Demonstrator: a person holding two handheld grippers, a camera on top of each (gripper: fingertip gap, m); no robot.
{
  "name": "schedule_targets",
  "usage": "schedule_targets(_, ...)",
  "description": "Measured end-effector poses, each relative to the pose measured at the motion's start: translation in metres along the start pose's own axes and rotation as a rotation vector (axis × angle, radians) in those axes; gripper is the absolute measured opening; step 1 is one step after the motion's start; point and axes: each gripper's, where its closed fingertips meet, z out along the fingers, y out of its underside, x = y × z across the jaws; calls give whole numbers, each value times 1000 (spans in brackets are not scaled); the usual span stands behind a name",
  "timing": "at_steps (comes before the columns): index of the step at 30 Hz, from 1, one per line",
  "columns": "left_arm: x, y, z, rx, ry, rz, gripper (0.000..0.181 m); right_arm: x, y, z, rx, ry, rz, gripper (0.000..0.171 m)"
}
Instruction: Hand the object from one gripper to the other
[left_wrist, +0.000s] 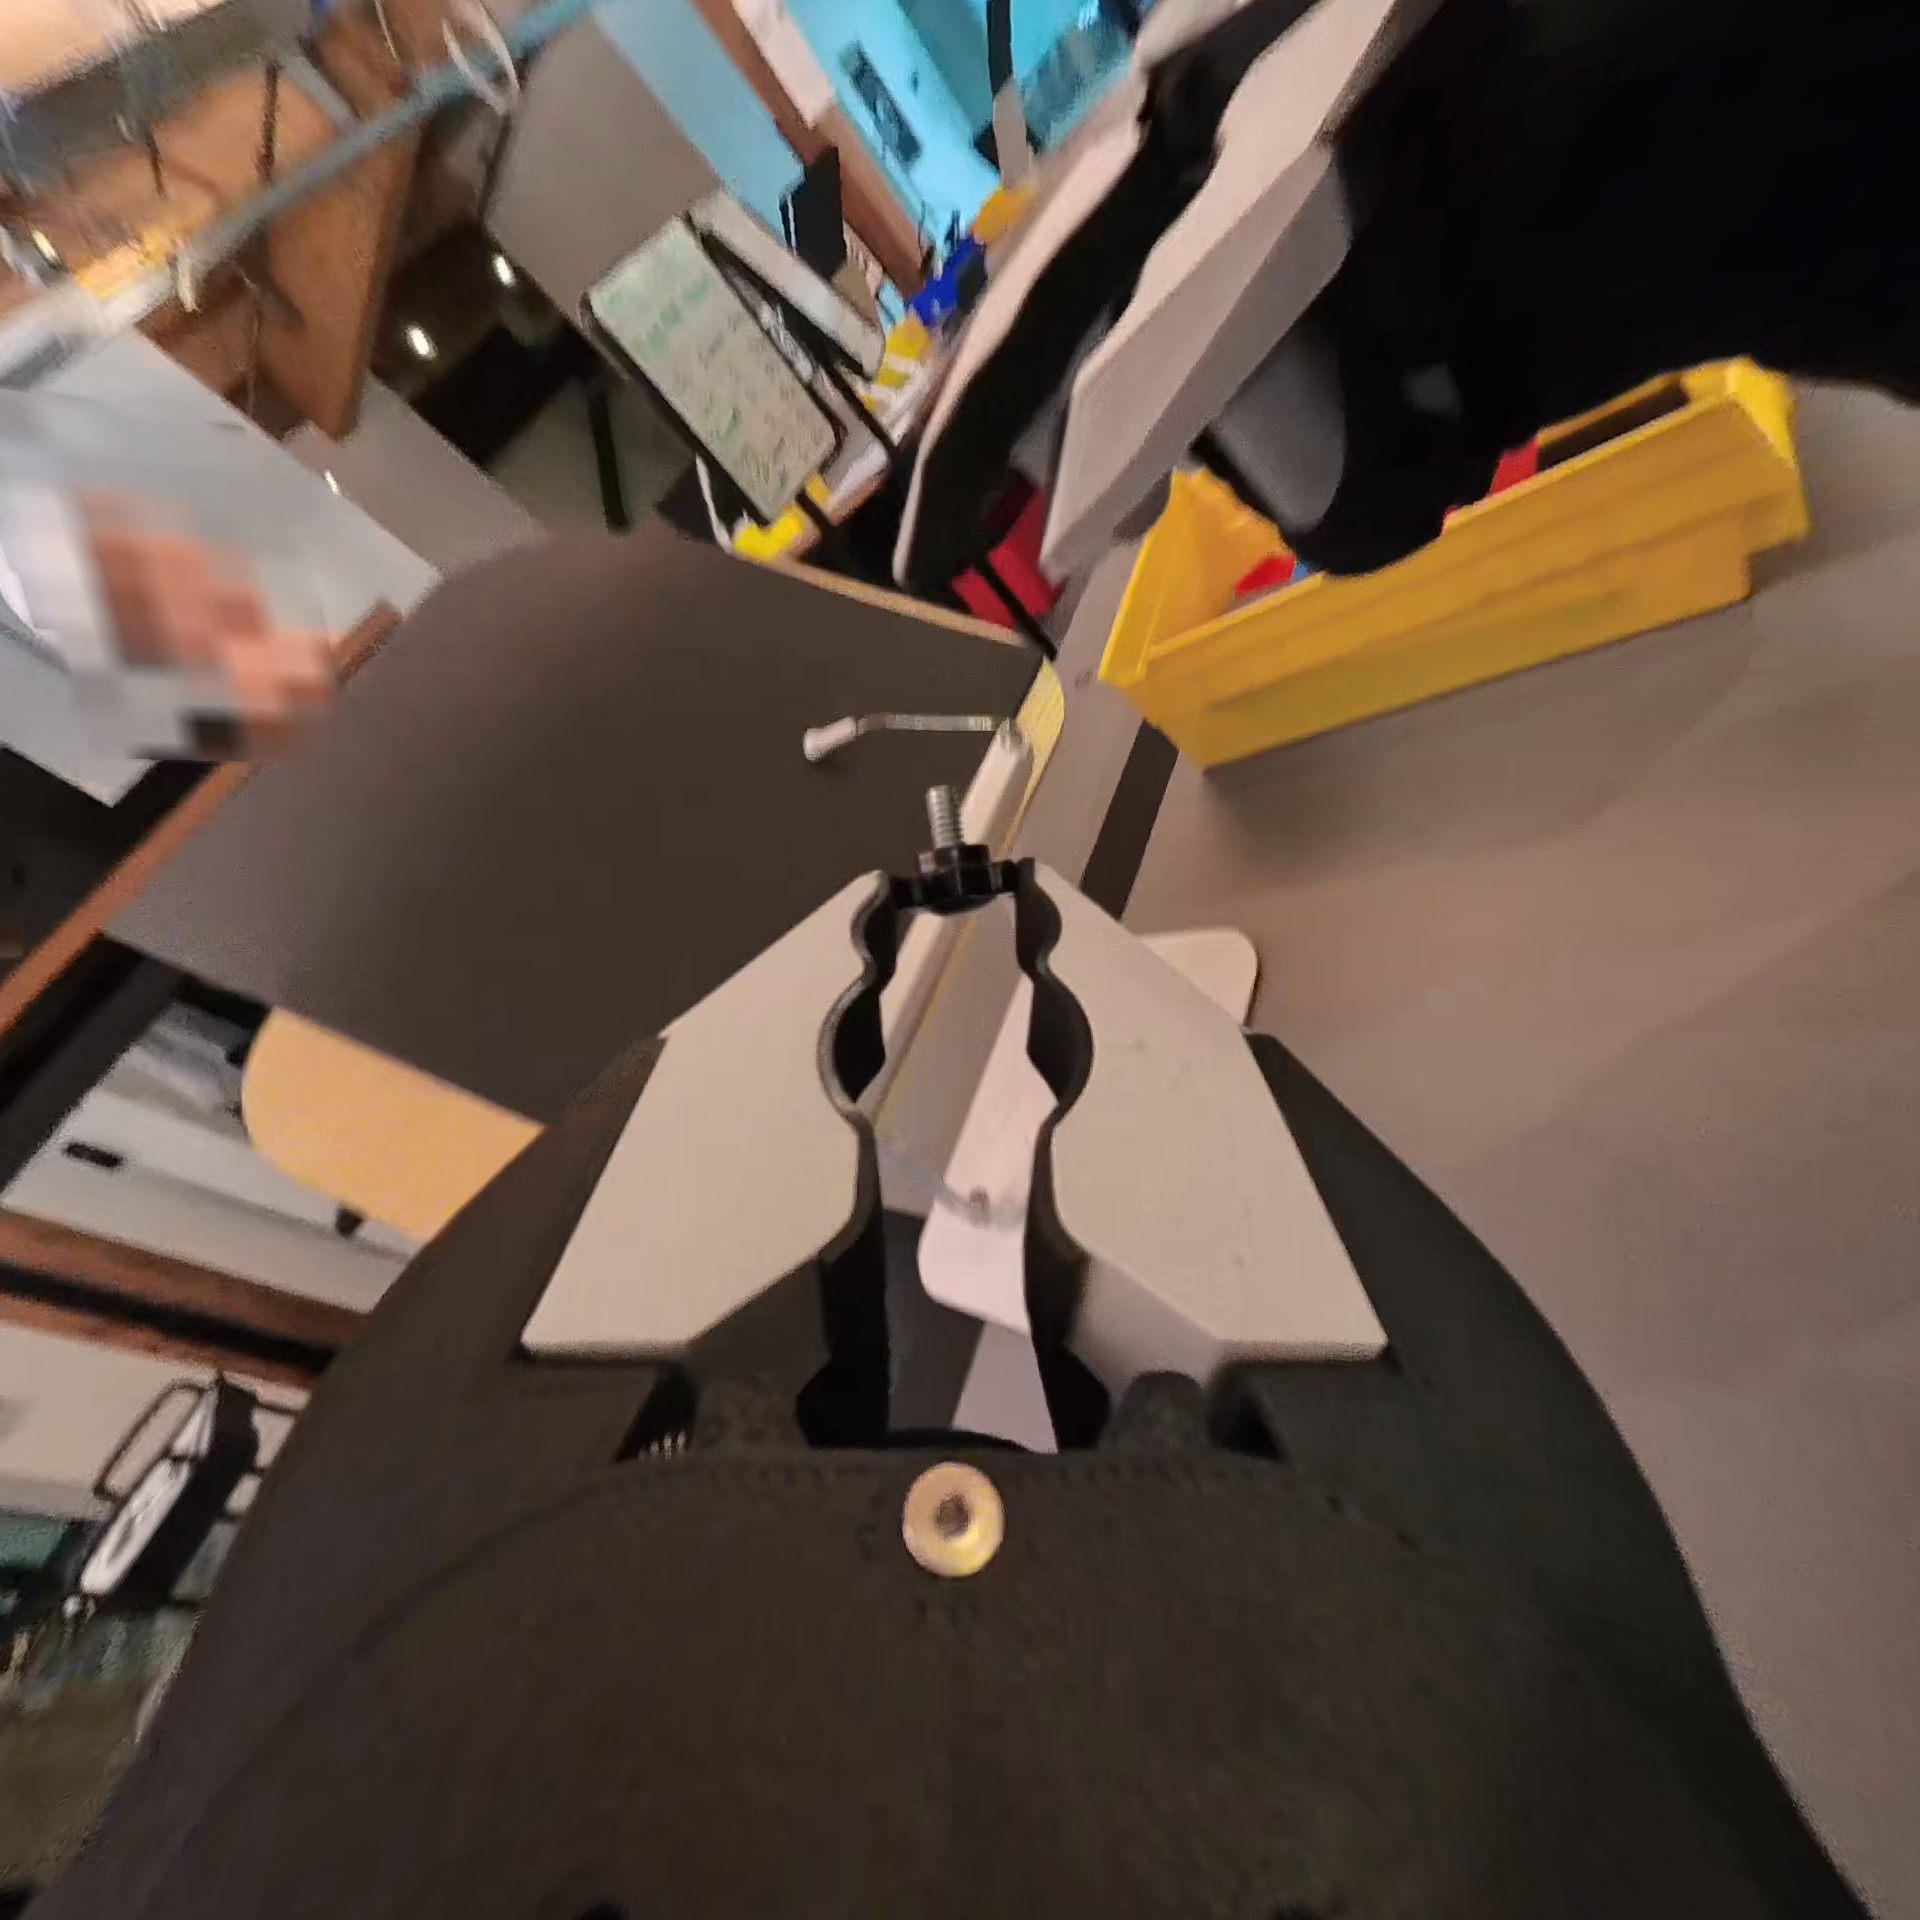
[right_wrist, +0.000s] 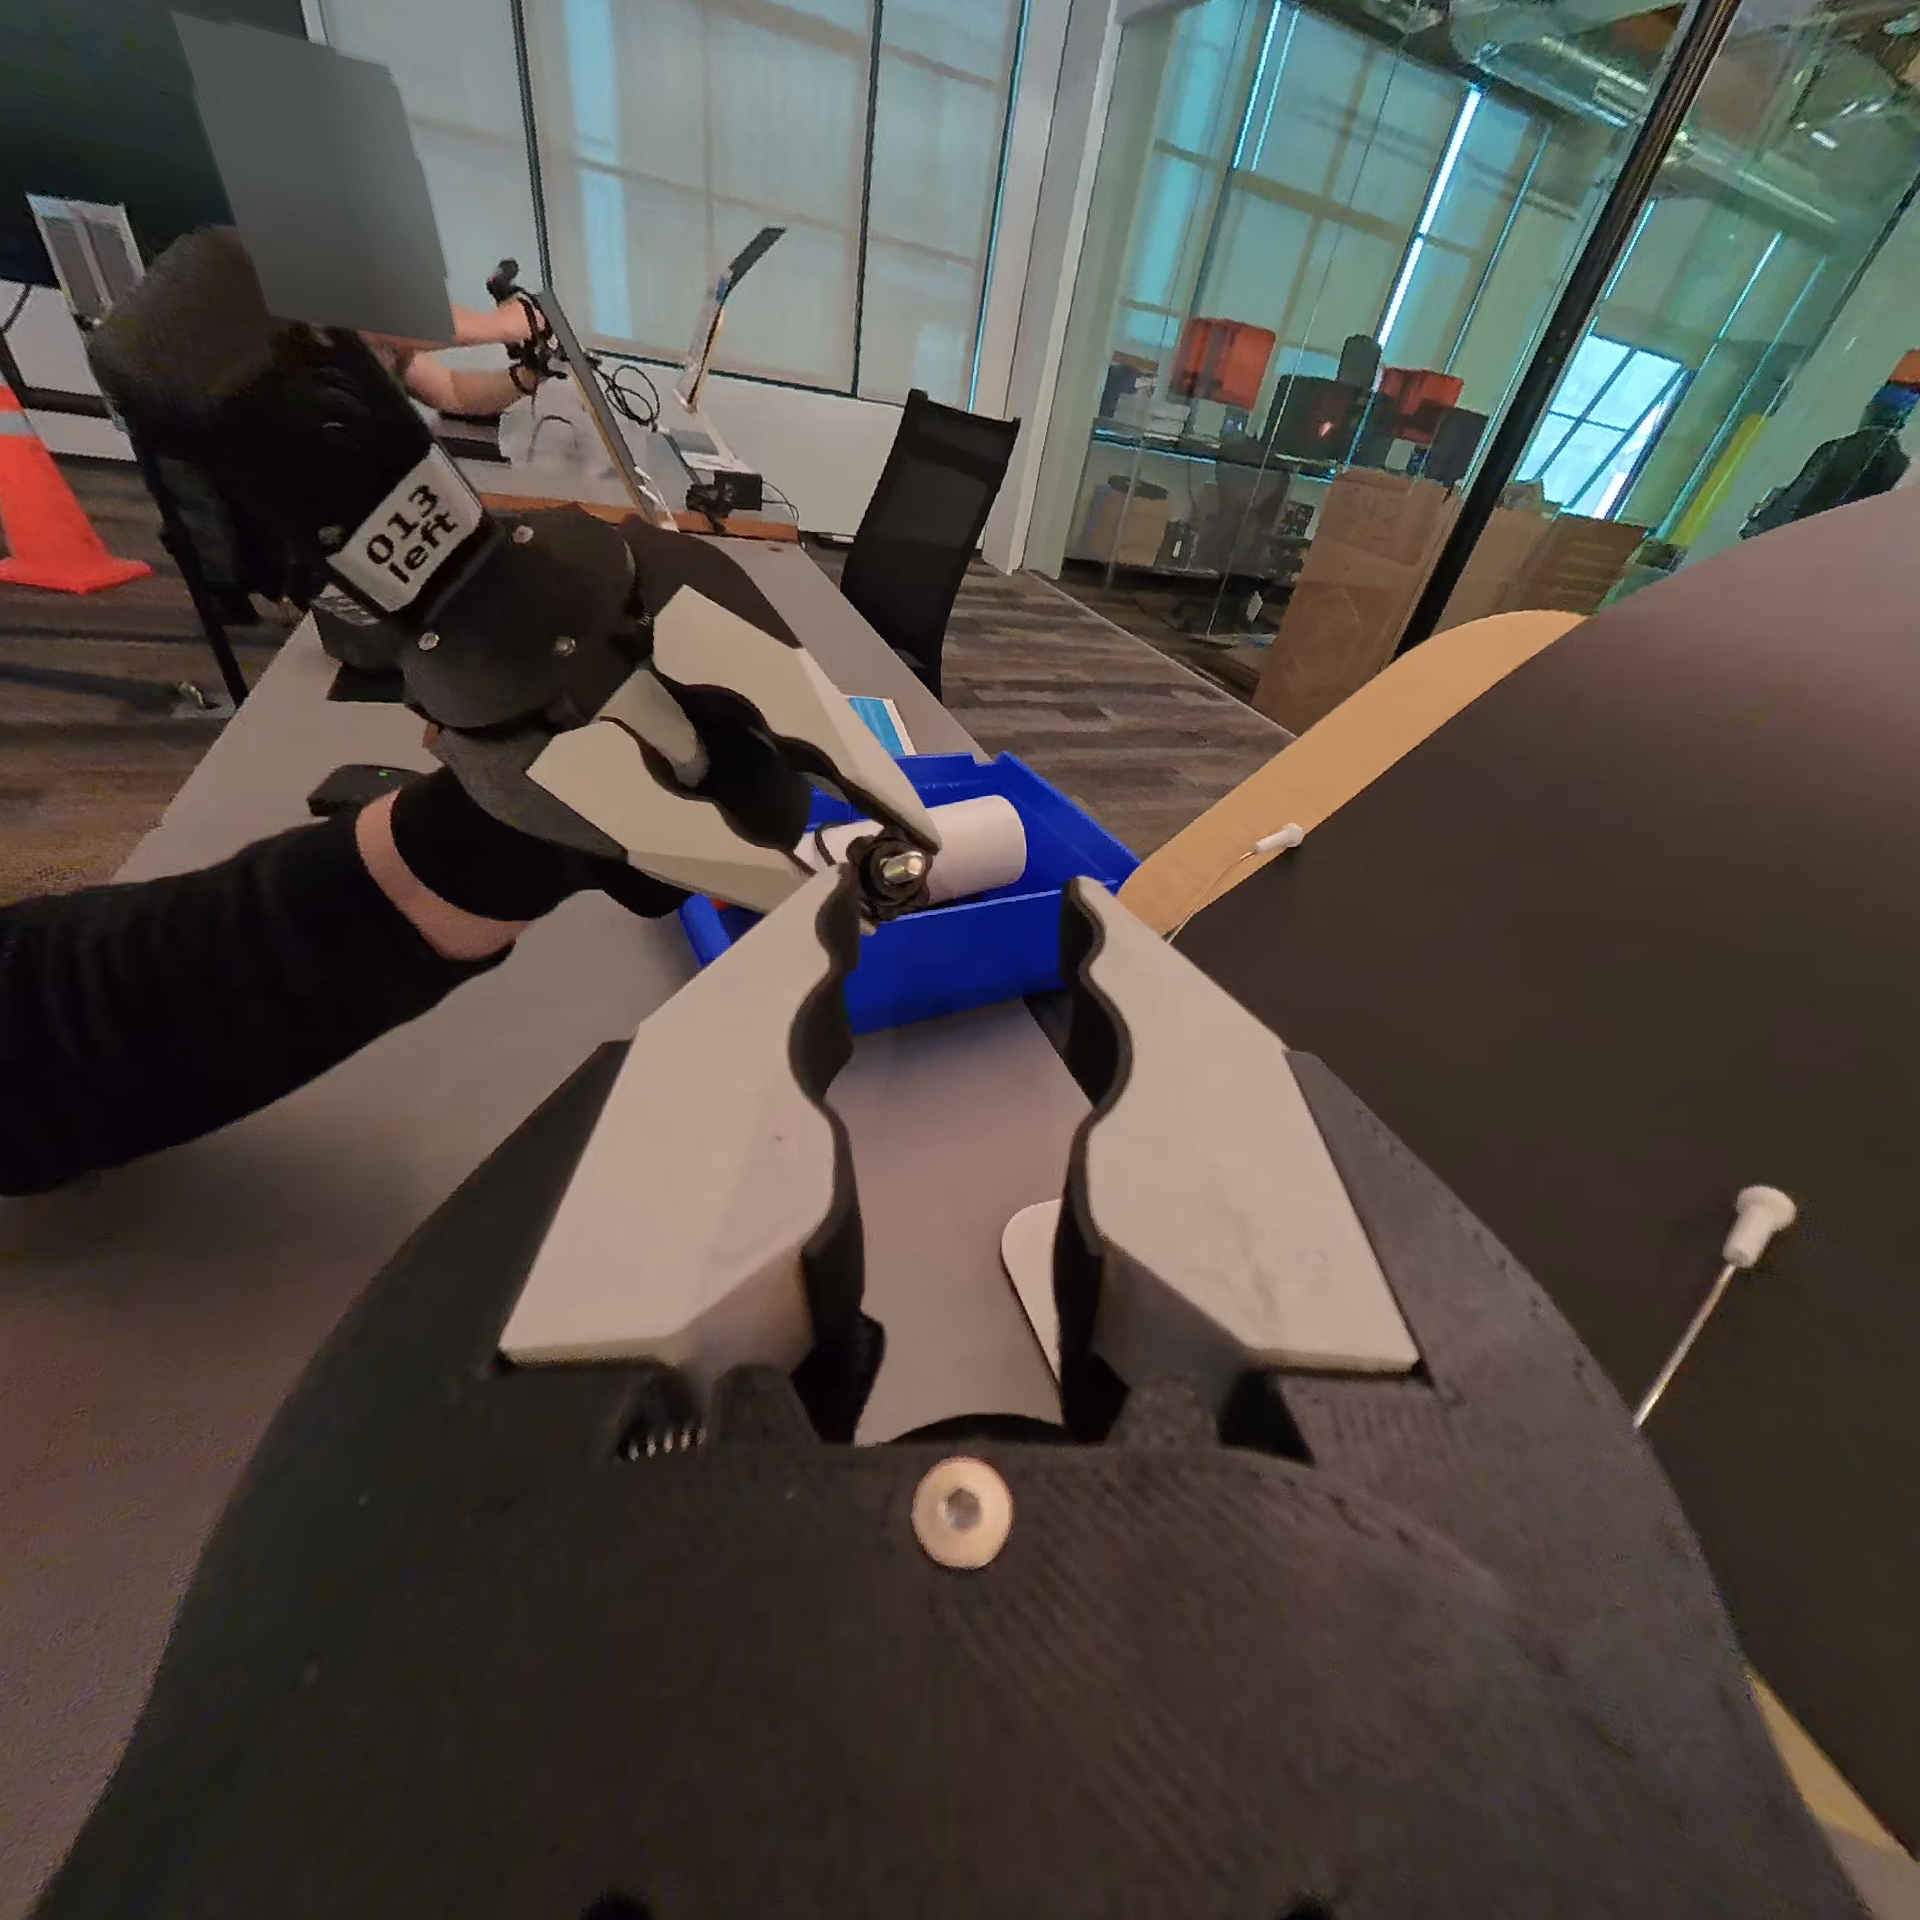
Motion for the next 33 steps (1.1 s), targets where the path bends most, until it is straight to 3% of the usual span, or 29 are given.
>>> schedule_targets(8,12,-38,8,113,60,31,21,-12,-6,-12,35,-93,-53,18)
schedule_targets(33,28,-49,6,163,123,22,20,-31,-1,-7,-5,-163,-121,3)
